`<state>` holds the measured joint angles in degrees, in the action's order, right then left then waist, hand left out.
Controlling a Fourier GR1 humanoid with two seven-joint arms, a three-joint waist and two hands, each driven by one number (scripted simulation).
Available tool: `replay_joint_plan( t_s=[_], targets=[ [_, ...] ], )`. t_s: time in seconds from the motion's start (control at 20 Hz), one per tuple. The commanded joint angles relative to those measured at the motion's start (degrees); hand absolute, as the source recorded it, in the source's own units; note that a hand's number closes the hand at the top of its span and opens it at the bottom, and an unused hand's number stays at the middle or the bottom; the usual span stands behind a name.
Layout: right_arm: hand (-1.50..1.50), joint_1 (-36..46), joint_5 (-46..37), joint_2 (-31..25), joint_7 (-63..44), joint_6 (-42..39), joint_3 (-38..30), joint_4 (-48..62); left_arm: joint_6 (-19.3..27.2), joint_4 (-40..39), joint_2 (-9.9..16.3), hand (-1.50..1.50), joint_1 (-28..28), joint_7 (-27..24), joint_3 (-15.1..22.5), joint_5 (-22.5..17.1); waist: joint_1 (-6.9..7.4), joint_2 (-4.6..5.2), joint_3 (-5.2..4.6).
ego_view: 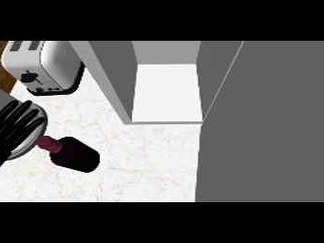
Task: Pick up the wine, place it into the cabinet and close the cabinet
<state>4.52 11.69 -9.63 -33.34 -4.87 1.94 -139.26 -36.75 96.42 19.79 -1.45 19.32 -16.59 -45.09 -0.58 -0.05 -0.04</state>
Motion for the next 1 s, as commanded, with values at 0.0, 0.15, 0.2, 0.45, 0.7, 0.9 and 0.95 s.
replay_joint_plan(
  t_s=[0.0,0.15,0.2,0.45,0.7,0.9,0.95],
  targets=[
    [-1.50,-3.68,4.23,1.27,-2.36,0.29,0.80,-9.15,-3.79,-5.96,-3.62,-1.50,0.54,-7.56,-0.82,8.89,-0.17,-0.02,0.00],
    [-1.50,0.11,6.95,-0.16,-5.01,0.90,-2.79,-8.89,-2.40,-6.80,-3.60,-1.50,2.22,-7.55,-0.72,9.75,0.08,-0.03,0.02],
    [-1.50,-1.88,5.70,-0.02,-4.55,0.50,-2.65,-9.63,-4.63,-9.43,-2.19,-1.50,2.13,-9.03,-2.37,10.00,0.05,-0.03,0.02],
    [-1.50,-6.28,5.44,1.09,0.95,-2.85,-2.11,-7.07,-5.06,-15.31,-3.64,-1.50,5.43,-12.14,-1.25,14.54,-0.05,0.03,0.05],
    [-1.50,-5.64,5.29,0.38,-2.50,-1.63,-2.05,-11.27,-4.38,-17.50,-7.63,-1.50,5.43,-17.25,1.06,21.67,-0.45,-0.07,0.04],
    [-1.50,-3.15,1.52,2.89,-0.72,-0.02,0.52,-7.02,-10.68,-22.51,-6.17,-1.50,3.25,-24.73,0.33,25.89,0.17,0.01,0.00],
    [-1.50,0.64,3.56,1.15,-5.59,0.71,-0.32,-7.70,-10.84,-24.29,-5.22,-1.50,5.16,-23.13,0.40,24.46,0.24,0.02,-0.01]
  ],
)
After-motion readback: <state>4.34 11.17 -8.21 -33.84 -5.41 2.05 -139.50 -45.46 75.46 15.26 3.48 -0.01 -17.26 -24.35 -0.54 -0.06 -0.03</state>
